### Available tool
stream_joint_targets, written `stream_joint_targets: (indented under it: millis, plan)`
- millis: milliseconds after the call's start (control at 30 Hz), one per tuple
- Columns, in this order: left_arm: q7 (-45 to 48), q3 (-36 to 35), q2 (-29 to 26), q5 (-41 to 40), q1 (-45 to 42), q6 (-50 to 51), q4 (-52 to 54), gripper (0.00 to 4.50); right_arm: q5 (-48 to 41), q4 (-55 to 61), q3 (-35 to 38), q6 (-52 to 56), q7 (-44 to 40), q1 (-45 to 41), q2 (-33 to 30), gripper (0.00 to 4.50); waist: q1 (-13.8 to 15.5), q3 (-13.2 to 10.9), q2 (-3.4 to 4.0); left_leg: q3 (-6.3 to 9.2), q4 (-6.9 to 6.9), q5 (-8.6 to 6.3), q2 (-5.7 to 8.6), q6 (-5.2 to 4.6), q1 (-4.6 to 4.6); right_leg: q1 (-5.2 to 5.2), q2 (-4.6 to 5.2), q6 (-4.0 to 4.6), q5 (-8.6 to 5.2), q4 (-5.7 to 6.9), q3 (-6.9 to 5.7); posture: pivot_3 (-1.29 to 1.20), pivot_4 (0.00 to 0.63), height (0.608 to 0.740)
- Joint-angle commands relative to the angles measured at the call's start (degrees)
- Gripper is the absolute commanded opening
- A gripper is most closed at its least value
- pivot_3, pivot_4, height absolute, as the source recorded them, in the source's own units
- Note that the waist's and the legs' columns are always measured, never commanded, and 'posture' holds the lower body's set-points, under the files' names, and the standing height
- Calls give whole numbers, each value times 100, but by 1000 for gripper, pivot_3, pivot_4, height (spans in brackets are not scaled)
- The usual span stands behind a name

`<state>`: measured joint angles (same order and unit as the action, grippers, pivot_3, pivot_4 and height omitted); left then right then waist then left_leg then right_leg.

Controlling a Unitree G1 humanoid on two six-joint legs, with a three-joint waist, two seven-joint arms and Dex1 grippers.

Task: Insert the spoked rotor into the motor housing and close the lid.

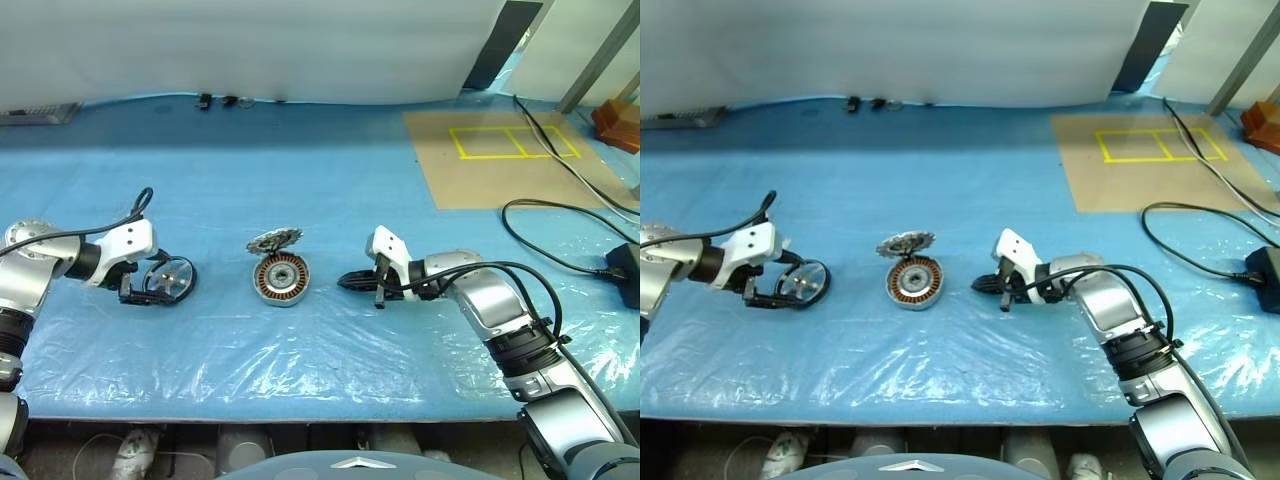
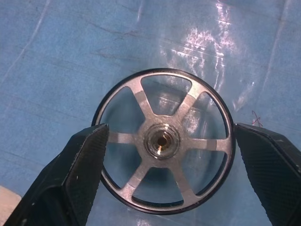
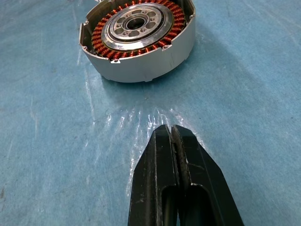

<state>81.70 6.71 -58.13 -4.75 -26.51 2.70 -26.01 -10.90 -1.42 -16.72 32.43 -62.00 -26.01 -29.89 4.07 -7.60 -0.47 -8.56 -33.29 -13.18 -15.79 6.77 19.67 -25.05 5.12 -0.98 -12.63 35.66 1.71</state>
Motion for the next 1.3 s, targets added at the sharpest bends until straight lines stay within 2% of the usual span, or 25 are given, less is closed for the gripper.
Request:
stream_joint_targets:
  millis: [33,267,367,467,833,1067,1267,1300]
  plan:
    - [73,-3,-49,32,71,35,172,4455,-27,151,46,-61,51,1,-35,0,0,0,0,0,0,0,0,0,0,0,0,0,0,0,0,0,150,740]
    - [8,64,24,154,153,-20,187,4455,17,100,45,-97,141,-1,-15,0,-1,0,1,0,0,0,0,0,-1,0,0,4,-2,0,0,0,150,740]
    - [28,103,42,209,207,-11,186,3825,27,97,42,-104,150,7,-17,0,-4,0,1,0,1,0,0,0,-1,1,0,4,-2,0,1,0,150,740]
    - [-136,74,115,258,228,-32,168,2932,67,66,26,-125,186,14,-27,0,-2,-1,9,0,2,0,1,0,-5,5,1,4,-2,0,1,0,150,740]
    - [-95,-84,72,117,433,95,411,2877,68,38,6,-128,189,-40,-25,0,-7,-1,13,-1,9,-1,3,1,-21,18,1,18,-11,-3,4,0,150,740]
    - [184,-714,-3,-771,582,735,914,2877,41,22,-21,-128,84,-40,-56,0,-10,-2,12,-2,11,-1,2,1,-14,5,0,18,-11,-6,3,0,150,740]
    - [197,-626,-147,-642,661,557,1050,2877,93,-110,-85,-179,46,-95,7,0,-8,-2,11,-1,11,-1,2,1,-2,-1,1,17,-10,-11,0,0,150,740]
    - [103,-587,-139,-541,658,453,1000,3227,105,-145,-97,-200,48,-114,17,0,-9,-2,11,-1,11,-1,2,1,-2,-1,1,17,-10,-11,0,0,150,740]
